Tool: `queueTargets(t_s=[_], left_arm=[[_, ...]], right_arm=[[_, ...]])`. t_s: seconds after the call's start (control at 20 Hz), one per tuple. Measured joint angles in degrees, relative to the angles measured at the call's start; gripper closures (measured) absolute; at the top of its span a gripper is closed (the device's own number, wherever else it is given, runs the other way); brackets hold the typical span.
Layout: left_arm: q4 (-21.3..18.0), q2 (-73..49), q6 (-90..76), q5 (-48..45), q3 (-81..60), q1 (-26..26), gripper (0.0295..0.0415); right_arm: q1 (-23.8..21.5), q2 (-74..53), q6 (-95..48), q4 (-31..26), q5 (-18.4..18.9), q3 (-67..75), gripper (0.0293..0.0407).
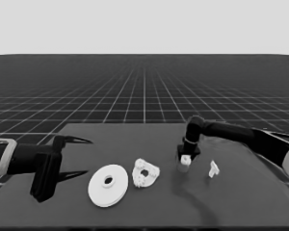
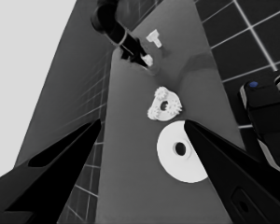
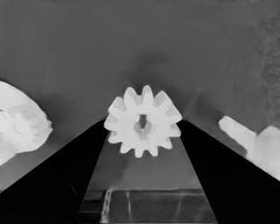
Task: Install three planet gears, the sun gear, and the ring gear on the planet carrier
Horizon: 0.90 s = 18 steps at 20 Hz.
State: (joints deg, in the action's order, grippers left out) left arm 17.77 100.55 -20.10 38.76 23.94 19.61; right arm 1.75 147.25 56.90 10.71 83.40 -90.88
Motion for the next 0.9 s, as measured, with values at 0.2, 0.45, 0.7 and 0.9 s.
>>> queueTargets(t_s=[0.2, 0.45, 0.7, 0.9], left_arm=[[0.0, 0.0, 0.0, 0.0, 0.0, 0.0, 0.0326], [0.0, 0.0, 0.0, 0.0, 0.0, 0.0, 0.0326], [0.0, 0.0, 0.0, 0.0, 0.0, 0.0, 0.0326], [0.0, 0.0, 0.0, 0.0, 0.0, 0.0, 0.0326]], right_arm=[[-3.67, -0.46, 0.45, -2.93, 1.88, 1.14, 0.0387], [-3.83, 5.58, 12.95, -2.05, 3.56, 4.17, 0.0387], [-3.47, 26.98, 21.4, -1.61, 4.75, -5.09, 0.0388], [-3.45, 28.38, 21.28, -1.61, 4.76, -6.75, 0.0388]])
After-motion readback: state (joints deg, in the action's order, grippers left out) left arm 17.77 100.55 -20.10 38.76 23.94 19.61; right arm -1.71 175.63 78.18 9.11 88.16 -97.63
